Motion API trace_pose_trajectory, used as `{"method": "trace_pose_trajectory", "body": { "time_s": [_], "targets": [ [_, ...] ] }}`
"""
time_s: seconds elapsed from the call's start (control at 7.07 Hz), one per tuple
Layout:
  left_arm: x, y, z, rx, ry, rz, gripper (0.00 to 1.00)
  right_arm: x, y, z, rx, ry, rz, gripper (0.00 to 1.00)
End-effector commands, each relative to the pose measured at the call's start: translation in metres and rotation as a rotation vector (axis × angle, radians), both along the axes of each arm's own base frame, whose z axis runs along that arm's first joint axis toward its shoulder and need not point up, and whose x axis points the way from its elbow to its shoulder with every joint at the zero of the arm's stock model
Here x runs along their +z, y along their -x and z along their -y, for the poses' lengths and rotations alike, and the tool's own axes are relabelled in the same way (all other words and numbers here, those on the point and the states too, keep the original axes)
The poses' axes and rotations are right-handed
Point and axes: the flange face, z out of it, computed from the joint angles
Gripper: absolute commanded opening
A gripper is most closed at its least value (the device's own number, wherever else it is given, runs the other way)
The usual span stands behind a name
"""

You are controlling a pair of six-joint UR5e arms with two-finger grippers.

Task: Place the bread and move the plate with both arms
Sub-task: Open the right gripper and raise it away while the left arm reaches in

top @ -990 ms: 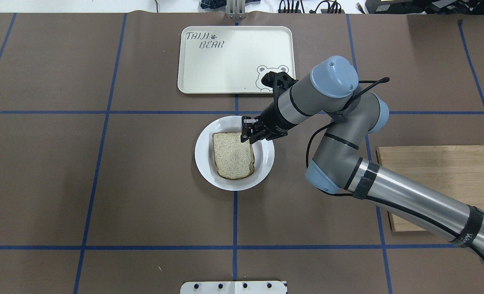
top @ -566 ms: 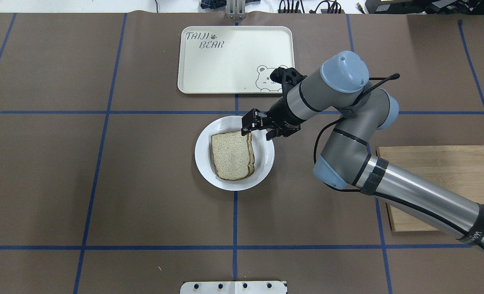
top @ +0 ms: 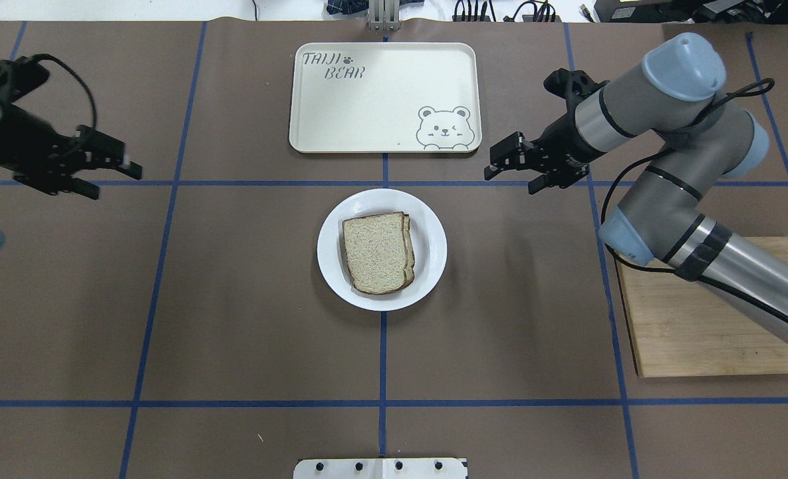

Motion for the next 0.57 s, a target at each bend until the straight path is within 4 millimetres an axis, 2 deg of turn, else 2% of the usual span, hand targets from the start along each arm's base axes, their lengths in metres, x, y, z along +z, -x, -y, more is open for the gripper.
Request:
{"method": "trace_pose_trajectory", "body": {
  "time_s": [0.0, 0.14, 0.28, 0.42],
  "targets": [
    [-0.059, -0.131, -0.037, -0.07, 0.068, -0.084, 0.98, 0.049, -0.072, 0.021, 0.008, -0.067, -0.039, 1.0],
    [-0.069, -0.158, -0.048, -0.042, 0.066, -0.101, 0.97, 0.07, -0.097, 0.026, 0.012, -0.099, -0.07, 1.0],
    [-0.069, -0.166, -0.046, -0.04, 0.054, -0.137, 0.97, 0.091, -0.12, 0.033, -0.005, -0.142, -0.123, 1.0],
    [-0.056, -0.168, -0.044, -0.045, 0.06, -0.185, 0.97, 0.104, -0.143, 0.042, -0.025, -0.172, -0.172, 1.0]
  ]
}}
